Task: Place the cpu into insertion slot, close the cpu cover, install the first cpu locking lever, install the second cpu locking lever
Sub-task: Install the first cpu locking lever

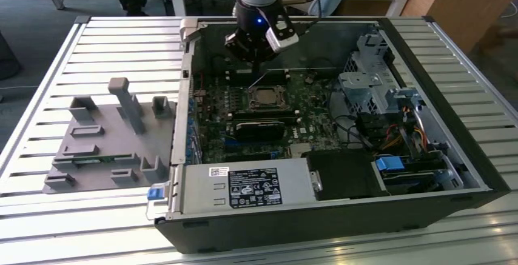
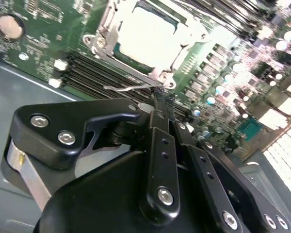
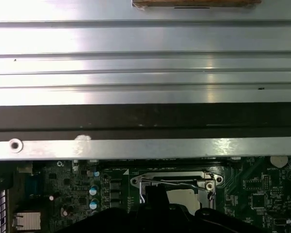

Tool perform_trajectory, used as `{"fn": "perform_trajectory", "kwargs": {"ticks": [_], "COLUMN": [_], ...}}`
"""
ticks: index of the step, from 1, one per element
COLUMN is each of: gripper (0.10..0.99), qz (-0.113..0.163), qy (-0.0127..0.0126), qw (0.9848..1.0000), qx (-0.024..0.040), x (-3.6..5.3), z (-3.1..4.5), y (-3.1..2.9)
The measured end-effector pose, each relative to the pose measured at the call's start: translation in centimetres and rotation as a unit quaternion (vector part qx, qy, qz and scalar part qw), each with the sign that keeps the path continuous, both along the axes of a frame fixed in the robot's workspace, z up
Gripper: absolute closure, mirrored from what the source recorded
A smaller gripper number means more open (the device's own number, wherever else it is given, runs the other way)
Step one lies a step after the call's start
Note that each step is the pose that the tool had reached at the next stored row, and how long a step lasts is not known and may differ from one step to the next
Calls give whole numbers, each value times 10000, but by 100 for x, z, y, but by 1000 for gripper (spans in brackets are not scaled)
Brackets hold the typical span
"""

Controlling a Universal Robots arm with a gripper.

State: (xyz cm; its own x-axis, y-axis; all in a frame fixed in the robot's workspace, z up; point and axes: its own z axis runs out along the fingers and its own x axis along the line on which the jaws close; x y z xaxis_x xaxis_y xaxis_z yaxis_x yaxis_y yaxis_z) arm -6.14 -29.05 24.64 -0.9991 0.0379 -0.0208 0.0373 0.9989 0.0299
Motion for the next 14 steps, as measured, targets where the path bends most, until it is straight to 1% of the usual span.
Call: {"fn": "perform_trajectory", "kwargs": {"ticks": [3, 4, 7, 8, 12, 14], "gripper": [980, 980, 980, 980, 980, 980], "qz": [0, 0, 0, 0, 7, 61], "qy": [-1, 0, 0, 0, 0, 1], "qw": [10000, 10000, 9998, 9998, 9998, 9998], "qx": [4, 33, 177, 209, 214, 213], "x": [50, 50, 46, 46, 63, 77], "z": [-6, -9, -13, -15, -47, -66], "y": [0, -1, -7, -8, -7, -7]}}
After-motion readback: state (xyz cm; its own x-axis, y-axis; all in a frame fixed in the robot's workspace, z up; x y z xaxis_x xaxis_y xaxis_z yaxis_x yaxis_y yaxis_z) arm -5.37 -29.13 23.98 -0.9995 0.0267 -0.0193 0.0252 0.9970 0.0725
